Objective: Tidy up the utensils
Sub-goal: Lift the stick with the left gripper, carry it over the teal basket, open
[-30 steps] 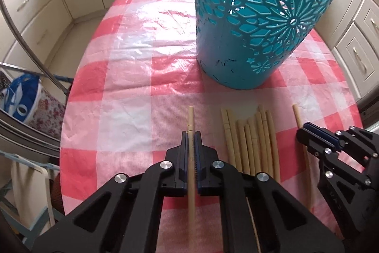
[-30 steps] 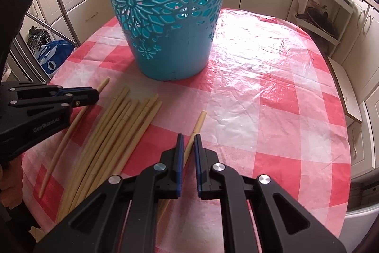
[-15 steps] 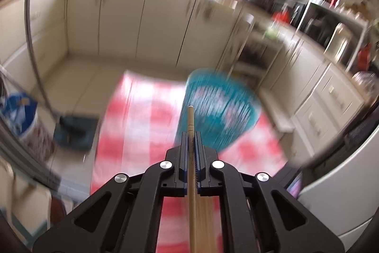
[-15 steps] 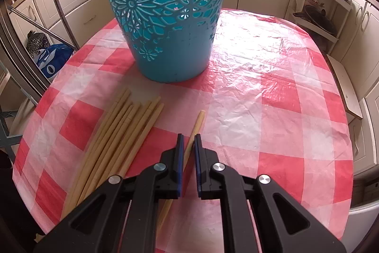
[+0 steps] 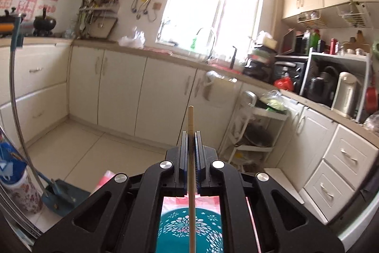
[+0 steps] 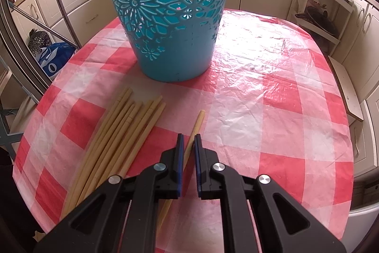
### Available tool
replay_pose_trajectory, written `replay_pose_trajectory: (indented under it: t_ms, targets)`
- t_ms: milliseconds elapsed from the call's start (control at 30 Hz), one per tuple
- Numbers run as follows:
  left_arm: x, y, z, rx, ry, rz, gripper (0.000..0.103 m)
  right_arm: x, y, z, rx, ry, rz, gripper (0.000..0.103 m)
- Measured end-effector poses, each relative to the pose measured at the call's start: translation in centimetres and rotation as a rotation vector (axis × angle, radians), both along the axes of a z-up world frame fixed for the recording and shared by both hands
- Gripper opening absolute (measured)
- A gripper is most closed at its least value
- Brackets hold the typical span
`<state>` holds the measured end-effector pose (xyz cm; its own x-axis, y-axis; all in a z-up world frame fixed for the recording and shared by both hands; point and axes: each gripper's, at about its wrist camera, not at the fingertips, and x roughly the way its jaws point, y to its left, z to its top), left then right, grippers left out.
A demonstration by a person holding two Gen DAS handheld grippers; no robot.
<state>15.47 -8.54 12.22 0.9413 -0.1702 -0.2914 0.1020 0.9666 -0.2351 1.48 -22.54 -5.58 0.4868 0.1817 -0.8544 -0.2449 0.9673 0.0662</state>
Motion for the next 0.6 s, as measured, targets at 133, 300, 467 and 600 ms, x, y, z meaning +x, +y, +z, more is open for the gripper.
replay_pose_trajectory:
  t_ms: [133,300,467,600]
  targets:
    - [1.4,-0.4,-3.3,0.018,0.051,0.019,0.005,0.1,0.0,0.0,-0.003,0.003,0.007,0.009]
    - [1.8,-0.1,-7.1,0.062,0.139,0.015,0.005,0.1,0.1,0.1,-0.003,0.008,0.01,0.009]
    - [-0.5,1.3,-8.8,0.122,0.257,0.007,0.05,0.3,-0.8,0.1,0.054,0.04,0.014,0.011]
    - [-4.8,3.6,-8.8,0.136,0.29,0.058,0.077,0.2,-1.8,0.2,0.152,0.081,0.032,0.028]
